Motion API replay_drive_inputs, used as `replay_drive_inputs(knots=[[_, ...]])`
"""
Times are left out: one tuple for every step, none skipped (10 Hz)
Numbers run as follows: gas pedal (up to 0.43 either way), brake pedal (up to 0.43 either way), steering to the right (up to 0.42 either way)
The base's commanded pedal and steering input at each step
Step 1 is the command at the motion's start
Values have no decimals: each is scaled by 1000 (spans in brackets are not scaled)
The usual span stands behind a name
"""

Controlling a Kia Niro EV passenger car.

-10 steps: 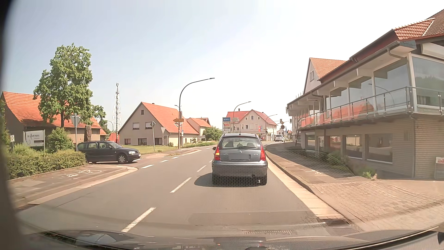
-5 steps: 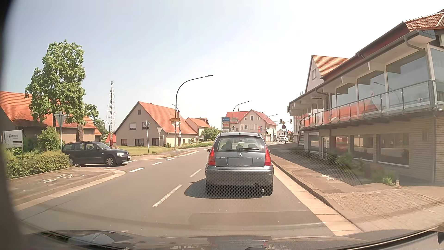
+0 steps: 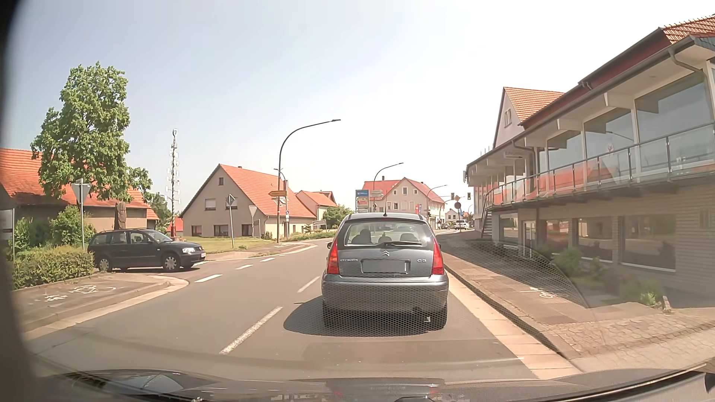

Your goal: Follow the waypoints while adhering to traffic rules and regulations

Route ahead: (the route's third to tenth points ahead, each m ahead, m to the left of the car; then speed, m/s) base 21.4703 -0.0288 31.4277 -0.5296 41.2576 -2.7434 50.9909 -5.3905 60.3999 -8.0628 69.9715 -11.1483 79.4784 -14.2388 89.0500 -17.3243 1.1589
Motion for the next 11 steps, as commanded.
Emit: replay_drive_inputs(knots=[[0,220,9],[0,207,9],[0,207,8],[0,201,8],[0,201,8],[0,183,9],[0,183,9],[0,183,8],[0,183,8],[0,183,8],[0,183,8]])
